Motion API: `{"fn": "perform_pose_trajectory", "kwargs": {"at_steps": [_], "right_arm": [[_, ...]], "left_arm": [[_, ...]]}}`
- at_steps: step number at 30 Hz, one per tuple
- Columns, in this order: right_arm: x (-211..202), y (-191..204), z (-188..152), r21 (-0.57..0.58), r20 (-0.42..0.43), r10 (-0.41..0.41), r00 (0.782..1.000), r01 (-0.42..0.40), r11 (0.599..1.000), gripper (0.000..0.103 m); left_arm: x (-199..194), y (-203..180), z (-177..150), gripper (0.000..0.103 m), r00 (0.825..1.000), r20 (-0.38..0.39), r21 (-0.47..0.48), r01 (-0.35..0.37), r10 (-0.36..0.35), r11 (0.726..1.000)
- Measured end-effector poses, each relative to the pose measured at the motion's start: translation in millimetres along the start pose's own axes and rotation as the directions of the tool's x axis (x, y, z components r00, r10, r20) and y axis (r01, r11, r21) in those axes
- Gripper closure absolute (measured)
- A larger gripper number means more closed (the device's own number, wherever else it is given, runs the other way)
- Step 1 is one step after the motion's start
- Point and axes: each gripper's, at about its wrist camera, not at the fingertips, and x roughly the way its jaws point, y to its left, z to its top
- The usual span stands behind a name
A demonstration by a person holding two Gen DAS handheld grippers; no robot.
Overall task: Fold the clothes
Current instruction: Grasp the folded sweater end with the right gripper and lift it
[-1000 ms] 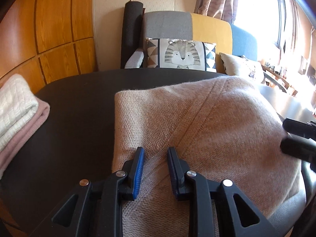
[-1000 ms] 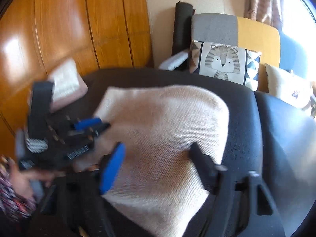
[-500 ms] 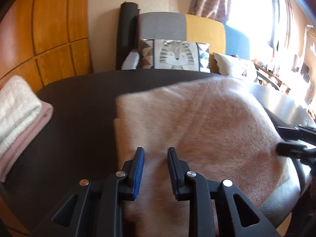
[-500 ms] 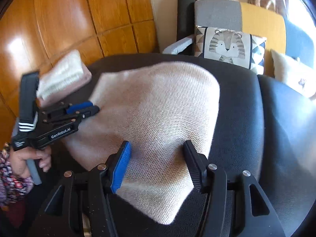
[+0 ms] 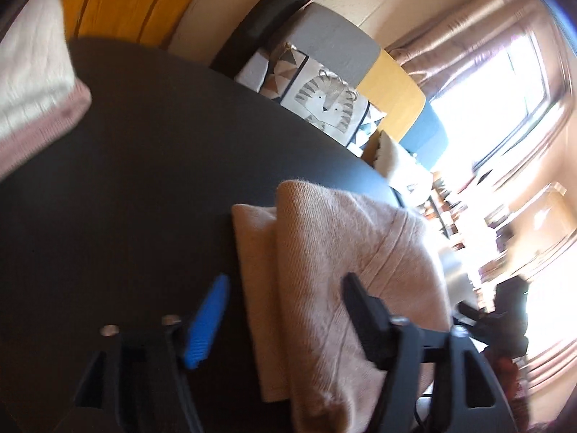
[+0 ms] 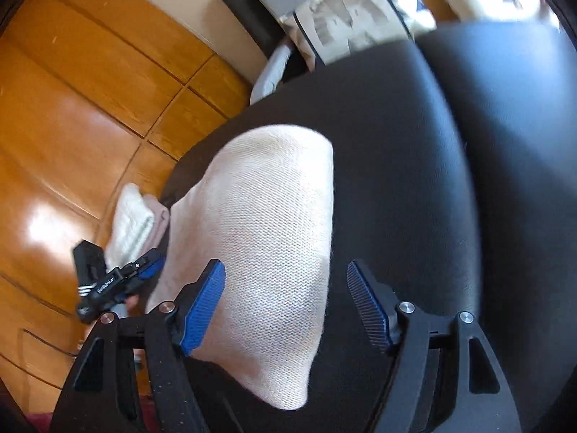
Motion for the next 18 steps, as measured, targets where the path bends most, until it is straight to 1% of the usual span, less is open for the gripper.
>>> {"fn": "perform_pose_trajectory", "kwargs": {"at_steps": [2, 5, 7, 9, 11, 15, 18], "right_arm": [[6.1, -6.2, 1.5, 0.024, -0.028, 0.025, 0.999, -0.025, 0.999, 0.026], [15.2, -12.8, 4.8, 0.054, -0.066, 0.047, 0.997, -0.043, 0.998, 0.025], [20.8, -16.3, 7.8, 0.077, -0.088, 0.064, 0.994, -0.058, 0.995, 0.025], [27.0, -21.4, 11.7, 0.125, -0.111, 0.113, 0.987, -0.099, 0.987, 0.025], [30.1, -24.1, 15.9, 0.154, -0.116, 0.136, 0.984, -0.118, 0.981, 0.025], [38.9, -21.0, 23.4, 0.162, -0.153, 0.155, 0.976, -0.13, 0.978, 0.025], [48.3, -16.0, 27.9, 0.161, -0.188, 0.171, 0.967, -0.142, 0.977, 0.024]], "left_arm": [[10.0, 7.1, 5.6, 0.019, 0.998, -0.048, -0.048, 0.025, -0.027, 0.999], [23.9, 15.7, 12.4, 0.019, 0.991, -0.117, -0.105, 0.047, -0.059, 0.993], [27.0, 15.7, 14.4, 0.019, 0.989, -0.133, -0.101, 0.055, -0.069, 0.993], [31.4, 16.2, 17.6, 0.019, 0.985, -0.158, -0.092, 0.056, -0.071, 0.994], [33.0, 17.2, 19.5, 0.019, 0.981, -0.175, -0.082, 0.065, -0.078, 0.995], [38.2, 17.3, 21.6, 0.019, 0.979, -0.182, -0.075, 0.084, -0.096, 0.994], [40.0, 14.3, 20.3, 0.019, 0.978, -0.184, -0.049, 0.09, -0.097, 0.995]]}}
